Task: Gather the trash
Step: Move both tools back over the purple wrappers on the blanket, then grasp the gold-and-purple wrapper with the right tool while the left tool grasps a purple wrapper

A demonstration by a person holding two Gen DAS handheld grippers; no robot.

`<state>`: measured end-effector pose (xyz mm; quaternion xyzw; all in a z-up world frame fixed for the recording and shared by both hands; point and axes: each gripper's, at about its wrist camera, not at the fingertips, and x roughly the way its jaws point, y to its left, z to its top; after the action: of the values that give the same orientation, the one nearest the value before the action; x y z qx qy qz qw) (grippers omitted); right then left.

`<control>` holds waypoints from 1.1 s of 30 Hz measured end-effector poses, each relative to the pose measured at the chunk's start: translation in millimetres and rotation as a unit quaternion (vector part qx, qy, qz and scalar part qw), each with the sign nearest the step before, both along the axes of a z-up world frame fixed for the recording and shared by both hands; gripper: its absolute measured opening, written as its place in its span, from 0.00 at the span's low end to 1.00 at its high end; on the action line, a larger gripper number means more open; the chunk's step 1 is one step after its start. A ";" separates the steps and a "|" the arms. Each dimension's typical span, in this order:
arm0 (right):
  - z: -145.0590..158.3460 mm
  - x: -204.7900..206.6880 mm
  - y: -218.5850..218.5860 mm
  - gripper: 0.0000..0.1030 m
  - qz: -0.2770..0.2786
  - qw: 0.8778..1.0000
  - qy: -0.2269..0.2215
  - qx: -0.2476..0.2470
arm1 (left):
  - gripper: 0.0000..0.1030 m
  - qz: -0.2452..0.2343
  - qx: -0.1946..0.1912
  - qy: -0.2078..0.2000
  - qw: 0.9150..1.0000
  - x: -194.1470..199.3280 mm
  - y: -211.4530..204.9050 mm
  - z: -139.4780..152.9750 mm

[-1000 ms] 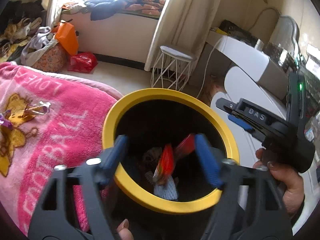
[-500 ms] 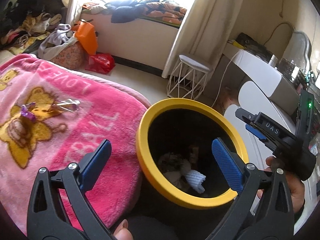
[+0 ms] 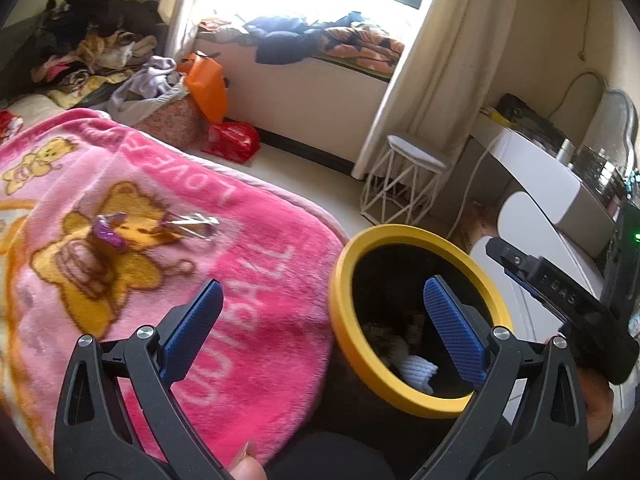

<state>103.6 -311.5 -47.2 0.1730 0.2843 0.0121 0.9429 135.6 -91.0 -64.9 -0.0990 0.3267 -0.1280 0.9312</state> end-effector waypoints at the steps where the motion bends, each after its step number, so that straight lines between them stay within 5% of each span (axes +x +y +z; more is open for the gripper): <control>1: 0.9 0.3 5.3 0.60 0.008 1.000 -0.001 0.000 | 0.90 0.007 0.002 -0.001 1.000 -0.3 5.0 0.1; 20: 3.6 52.9 135.1 0.60 0.163 0.986 0.016 -0.020 | 0.90 0.156 -0.027 0.007 0.987 12.9 133.1 -15.6; 24: -4.7 73.5 166.6 0.60 0.211 0.976 0.032 -0.049 | 0.89 0.165 -0.035 0.014 0.986 21.0 150.3 -19.8; 33: -37.7 122.8 225.5 0.60 0.286 0.942 0.079 -0.153 | 0.66 0.164 -0.049 0.034 0.985 43.9 169.3 -28.3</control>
<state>226.4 -86.0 -84.9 -0.0622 0.3940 0.2241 0.8892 179.4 78.3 -93.2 -0.2012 0.3311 0.0144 0.9218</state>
